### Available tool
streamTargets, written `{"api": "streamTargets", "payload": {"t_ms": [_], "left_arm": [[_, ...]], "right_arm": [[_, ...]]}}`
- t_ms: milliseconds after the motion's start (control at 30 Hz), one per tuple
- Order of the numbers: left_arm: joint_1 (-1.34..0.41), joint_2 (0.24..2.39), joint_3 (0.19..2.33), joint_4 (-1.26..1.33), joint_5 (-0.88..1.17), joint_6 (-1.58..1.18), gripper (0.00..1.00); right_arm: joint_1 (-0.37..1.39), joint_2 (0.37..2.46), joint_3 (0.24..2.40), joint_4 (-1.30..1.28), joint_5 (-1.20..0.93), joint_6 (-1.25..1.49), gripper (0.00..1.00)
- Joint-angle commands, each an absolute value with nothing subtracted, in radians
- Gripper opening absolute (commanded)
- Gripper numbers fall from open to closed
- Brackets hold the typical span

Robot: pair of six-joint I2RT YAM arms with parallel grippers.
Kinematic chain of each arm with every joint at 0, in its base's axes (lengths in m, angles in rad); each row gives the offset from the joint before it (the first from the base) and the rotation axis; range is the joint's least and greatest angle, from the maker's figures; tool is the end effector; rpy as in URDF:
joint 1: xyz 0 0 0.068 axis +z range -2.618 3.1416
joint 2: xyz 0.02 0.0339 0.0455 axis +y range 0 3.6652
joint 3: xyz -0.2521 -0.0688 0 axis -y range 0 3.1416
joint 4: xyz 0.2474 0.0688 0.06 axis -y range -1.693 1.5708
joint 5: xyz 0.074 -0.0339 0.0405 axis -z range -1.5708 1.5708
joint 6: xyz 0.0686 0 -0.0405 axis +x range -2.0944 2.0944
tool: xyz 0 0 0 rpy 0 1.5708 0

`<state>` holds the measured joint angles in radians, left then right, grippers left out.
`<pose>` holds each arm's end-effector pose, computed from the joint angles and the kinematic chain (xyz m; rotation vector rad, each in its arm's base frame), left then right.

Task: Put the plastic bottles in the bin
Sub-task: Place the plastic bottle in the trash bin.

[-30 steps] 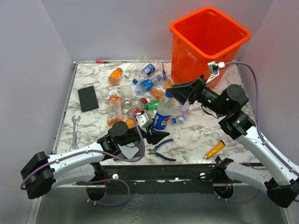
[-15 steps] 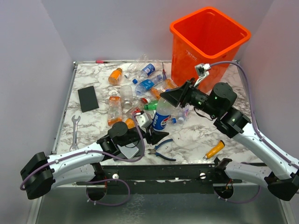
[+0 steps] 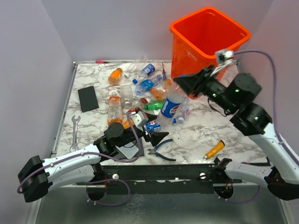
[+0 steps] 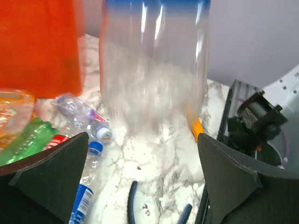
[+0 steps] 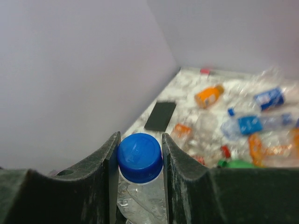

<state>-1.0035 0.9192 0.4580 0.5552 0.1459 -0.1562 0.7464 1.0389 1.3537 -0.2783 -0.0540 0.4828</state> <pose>0.1295 -0.2218 0.2709 0.7567 1.3729 -1.0362 0.1819 0.1733 0.4696 -0.2585 1.6037 1.0069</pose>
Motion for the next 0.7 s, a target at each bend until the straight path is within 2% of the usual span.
{"api": "streamTargets", "payload": {"t_ms": [0, 100, 233, 333, 533, 667], "left_arm": [[-1.008, 0.855, 0.457, 0.559, 0.018, -0.122, 0.99], [-1.008, 0.829, 0.456, 0.545, -0.06, -0.099, 0.99], [-1.007, 0.819, 0.454, 0.529, -0.139, -0.068, 0.99], [-1.008, 0.819, 0.454, 0.52, -0.191, -0.059, 0.99], [-1.008, 0.801, 0.454, 0.508, -0.266, -0.042, 0.99], [-1.007, 0.791, 0.46, 0.498, -0.26, -0.036, 0.99]], "right_arm": [[0.75, 1.028, 1.625, -0.405, 0.19, 0.285, 0.0], [0.749, 1.011, 1.696, -0.322, 0.348, 0.16, 0.0], [0.75, 0.983, 1.641, 0.016, 0.603, -0.062, 0.0], [0.75, 1.054, 1.665, 0.221, 0.738, -0.215, 0.0], [0.737, 1.296, 1.864, 0.41, 0.796, -0.429, 0.0], [0.632, 1.477, 2.065, 0.298, 0.711, -0.393, 0.0]]}}
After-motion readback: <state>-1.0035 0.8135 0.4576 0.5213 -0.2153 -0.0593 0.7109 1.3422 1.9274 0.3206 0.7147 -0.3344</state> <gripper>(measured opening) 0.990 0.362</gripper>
